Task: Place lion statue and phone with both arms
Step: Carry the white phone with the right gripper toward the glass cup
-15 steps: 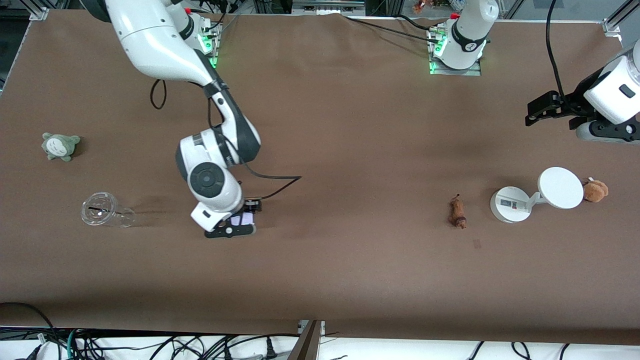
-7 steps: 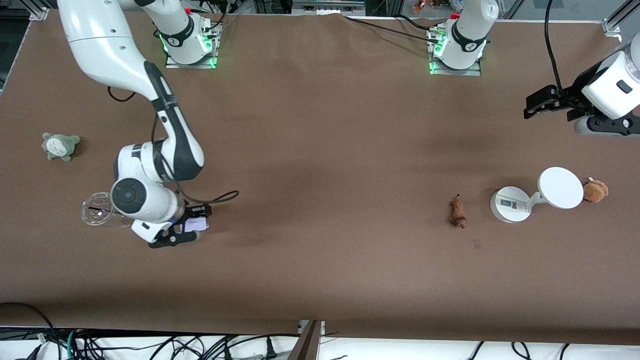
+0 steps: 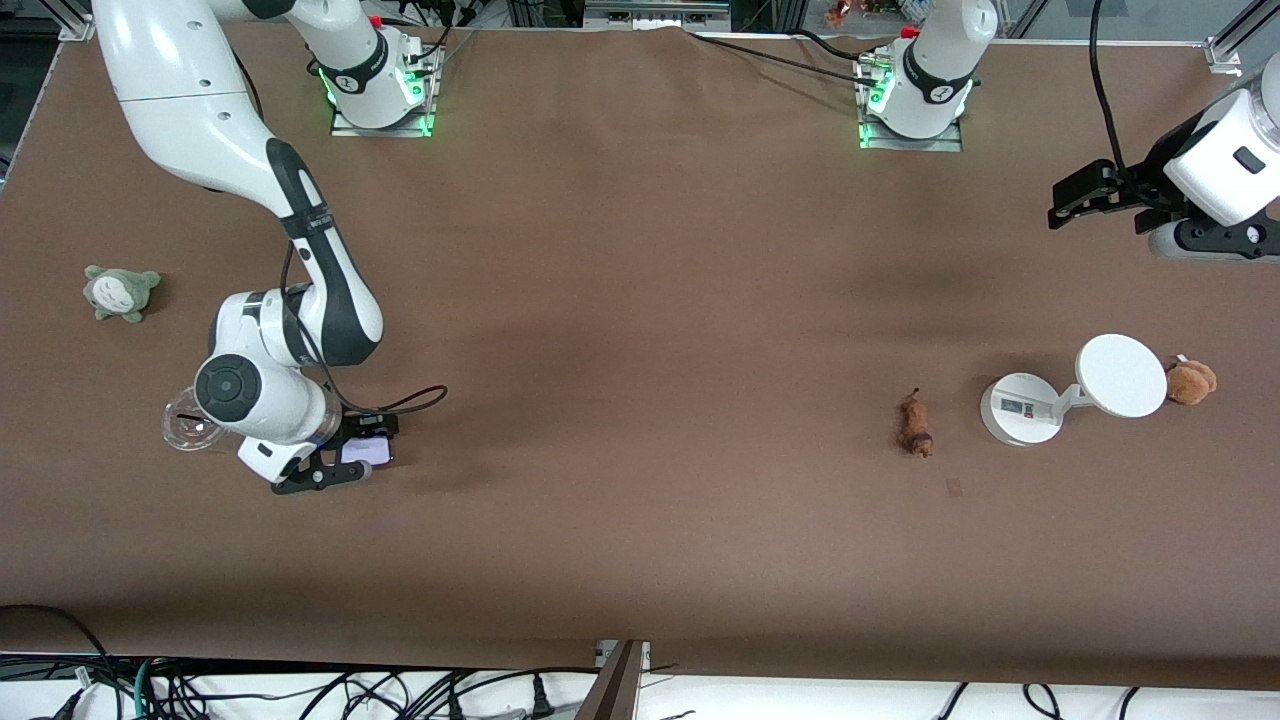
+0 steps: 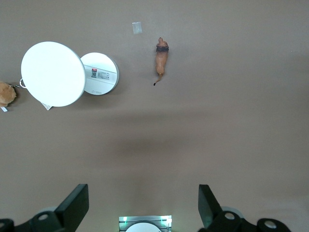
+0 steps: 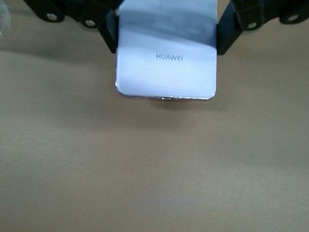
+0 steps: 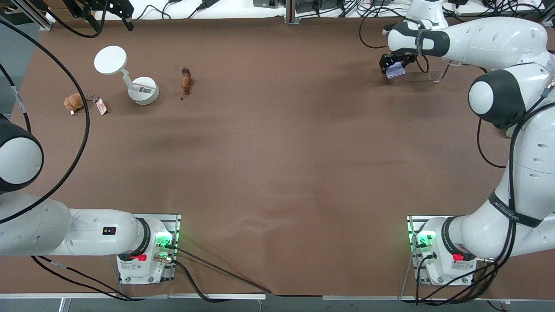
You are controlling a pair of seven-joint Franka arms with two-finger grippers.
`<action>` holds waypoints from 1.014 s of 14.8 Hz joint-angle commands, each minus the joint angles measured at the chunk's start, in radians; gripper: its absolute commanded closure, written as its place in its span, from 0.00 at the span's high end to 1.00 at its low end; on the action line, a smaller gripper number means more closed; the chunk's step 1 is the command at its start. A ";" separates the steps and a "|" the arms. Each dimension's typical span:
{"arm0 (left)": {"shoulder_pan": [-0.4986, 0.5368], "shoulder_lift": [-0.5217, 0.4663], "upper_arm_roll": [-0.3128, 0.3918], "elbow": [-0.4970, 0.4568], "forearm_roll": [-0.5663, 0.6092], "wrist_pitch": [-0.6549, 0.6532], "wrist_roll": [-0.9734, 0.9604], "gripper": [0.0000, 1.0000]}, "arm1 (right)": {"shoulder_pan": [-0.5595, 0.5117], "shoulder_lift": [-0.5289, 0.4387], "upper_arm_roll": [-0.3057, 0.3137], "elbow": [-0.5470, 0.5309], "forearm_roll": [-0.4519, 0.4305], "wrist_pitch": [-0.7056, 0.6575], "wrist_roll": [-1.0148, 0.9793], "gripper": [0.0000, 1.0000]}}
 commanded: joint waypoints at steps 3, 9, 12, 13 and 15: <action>0.005 -0.019 -0.020 -0.010 0.041 0.033 -0.013 1.00 | -0.058 0.000 0.013 -0.021 0.017 0.042 -0.074 0.10; 0.005 0.027 -0.014 0.055 0.074 0.035 -0.010 1.00 | -0.082 0.025 0.013 -0.044 0.017 0.115 -0.077 0.10; 0.002 0.043 -0.025 0.056 0.074 0.044 -0.013 1.00 | -0.087 0.025 0.013 -0.044 0.017 0.115 -0.082 0.10; 0.004 0.044 -0.025 0.053 0.074 0.062 -0.013 1.00 | -0.097 0.025 0.013 -0.044 0.017 0.115 -0.091 0.10; 0.004 0.047 -0.025 0.047 0.081 0.081 -0.012 1.00 | -0.105 0.026 0.013 -0.044 0.017 0.118 -0.097 0.10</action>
